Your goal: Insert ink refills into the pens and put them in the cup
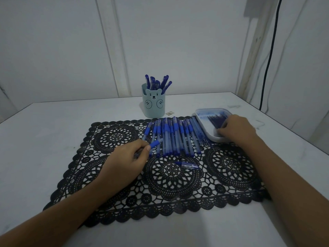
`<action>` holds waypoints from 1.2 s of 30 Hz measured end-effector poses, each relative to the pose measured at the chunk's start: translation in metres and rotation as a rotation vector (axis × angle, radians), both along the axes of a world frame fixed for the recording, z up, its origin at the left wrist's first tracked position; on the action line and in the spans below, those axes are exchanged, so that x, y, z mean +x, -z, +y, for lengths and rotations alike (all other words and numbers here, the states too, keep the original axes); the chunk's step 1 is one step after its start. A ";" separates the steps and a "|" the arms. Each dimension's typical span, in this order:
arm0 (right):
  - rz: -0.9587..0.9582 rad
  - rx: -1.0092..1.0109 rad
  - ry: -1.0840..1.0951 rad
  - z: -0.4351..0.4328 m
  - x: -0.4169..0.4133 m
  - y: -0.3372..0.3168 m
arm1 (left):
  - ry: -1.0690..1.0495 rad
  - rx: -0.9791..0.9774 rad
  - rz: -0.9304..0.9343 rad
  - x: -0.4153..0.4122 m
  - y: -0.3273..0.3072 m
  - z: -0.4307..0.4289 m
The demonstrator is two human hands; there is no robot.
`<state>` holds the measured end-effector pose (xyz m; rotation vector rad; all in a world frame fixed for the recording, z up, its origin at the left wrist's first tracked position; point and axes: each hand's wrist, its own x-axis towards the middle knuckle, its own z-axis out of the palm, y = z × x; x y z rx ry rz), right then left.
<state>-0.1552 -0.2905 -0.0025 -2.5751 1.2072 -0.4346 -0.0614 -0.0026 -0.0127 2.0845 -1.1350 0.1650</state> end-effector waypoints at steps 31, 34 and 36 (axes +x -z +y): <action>-0.904 1.298 -0.537 0.126 -0.007 -0.016 | 0.083 -0.025 0.015 -0.004 -0.003 0.000; -0.939 1.337 -0.543 0.128 -0.007 -0.015 | 0.091 -0.031 0.028 -0.004 -0.004 0.000; -0.948 1.353 -0.548 0.128 -0.006 -0.014 | 0.093 -0.030 0.028 -0.004 -0.004 0.000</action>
